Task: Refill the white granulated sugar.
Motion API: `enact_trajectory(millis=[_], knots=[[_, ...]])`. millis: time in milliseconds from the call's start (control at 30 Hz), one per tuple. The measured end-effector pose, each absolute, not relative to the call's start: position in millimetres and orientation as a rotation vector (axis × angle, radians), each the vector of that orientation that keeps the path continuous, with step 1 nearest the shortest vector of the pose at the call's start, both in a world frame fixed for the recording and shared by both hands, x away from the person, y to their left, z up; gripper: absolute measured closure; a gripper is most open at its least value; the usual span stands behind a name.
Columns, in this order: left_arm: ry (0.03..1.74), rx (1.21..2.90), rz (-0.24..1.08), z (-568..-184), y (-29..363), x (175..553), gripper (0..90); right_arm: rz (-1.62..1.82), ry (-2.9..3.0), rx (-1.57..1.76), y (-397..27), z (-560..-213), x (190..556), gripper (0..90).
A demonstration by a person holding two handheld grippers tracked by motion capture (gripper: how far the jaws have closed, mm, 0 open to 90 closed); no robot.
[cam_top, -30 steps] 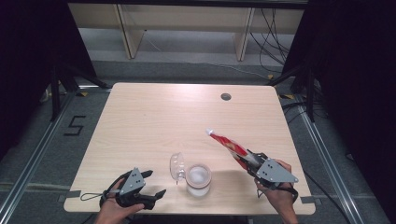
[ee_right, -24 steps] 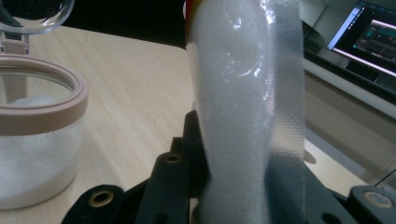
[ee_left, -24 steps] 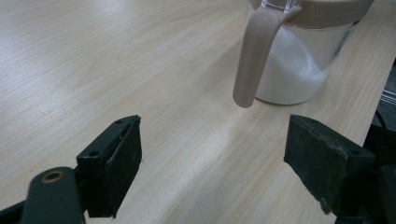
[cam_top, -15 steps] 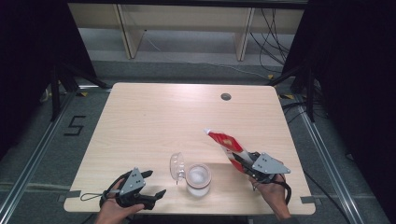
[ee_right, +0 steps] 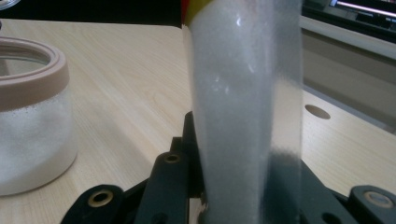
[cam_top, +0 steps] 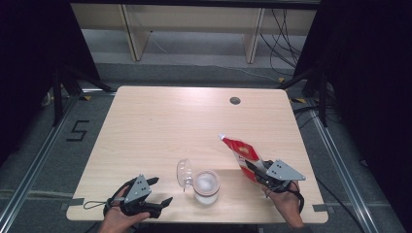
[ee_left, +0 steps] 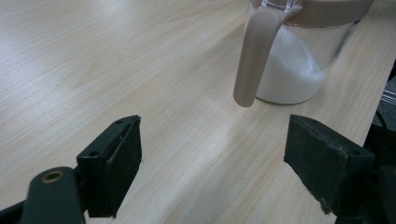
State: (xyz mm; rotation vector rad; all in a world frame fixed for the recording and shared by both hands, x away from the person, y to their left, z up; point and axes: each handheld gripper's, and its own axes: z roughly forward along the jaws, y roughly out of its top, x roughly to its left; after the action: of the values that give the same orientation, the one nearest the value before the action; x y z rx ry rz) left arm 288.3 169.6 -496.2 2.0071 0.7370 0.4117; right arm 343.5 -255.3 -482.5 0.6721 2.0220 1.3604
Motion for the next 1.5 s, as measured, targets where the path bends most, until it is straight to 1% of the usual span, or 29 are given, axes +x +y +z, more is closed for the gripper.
enact_trajectory(millis=[267, 800, 933, 967, 1033, 1067, 1200, 1300, 1400, 1500], knots=[[0.709, 2.013, 0.423, -495, 171, 290, 18.7, 1.324, 2.021, 0.712, -262, -481, 337, 75.4], [0.72, 2.009, 0.419, -495, 171, 289, 18.7, 1.301, 1.993, 0.806, -279, -481, 328, 73.7], [0.734, 2.002, 0.408, -496, 170, 289, 18.7, 1.311, 1.987, 0.838, -281, -482, 328, 71.0], [0.735, 2.002, 0.407, -496, 170, 289, 18.7, 1.315, 1.985, 0.889, -281, -483, 326, 69.9], [0.734, 2.002, 0.407, -496, 170, 289, 18.7, 1.313, 1.962, 0.866, -285, -482, 327, 67.3], [0.734, 2.004, 0.403, -496, 170, 289, 18.7, 1.331, 1.983, 0.965, -283, -482, 322, 65.6], [0.743, 1.997, 0.403, -496, 170, 289, 18.7, 1.318, 1.966, 0.938, -290, -481, 321, 60.7], [0.747, 2.003, 0.408, -496, 170, 289, 18.7, 1.319, 1.946, 1.033, -289, -479, 316, 49.5], [0.745, 2.008, 0.406, -497, 170, 289, 18.7, 1.346, 1.922, 1.037, -291, -476, 314, 43.5], [0.748, 2.01, 0.407, -496, 170, 289, 18.7, 1.343, 1.913, 1.056, -291, -474, 307, 39.5]])
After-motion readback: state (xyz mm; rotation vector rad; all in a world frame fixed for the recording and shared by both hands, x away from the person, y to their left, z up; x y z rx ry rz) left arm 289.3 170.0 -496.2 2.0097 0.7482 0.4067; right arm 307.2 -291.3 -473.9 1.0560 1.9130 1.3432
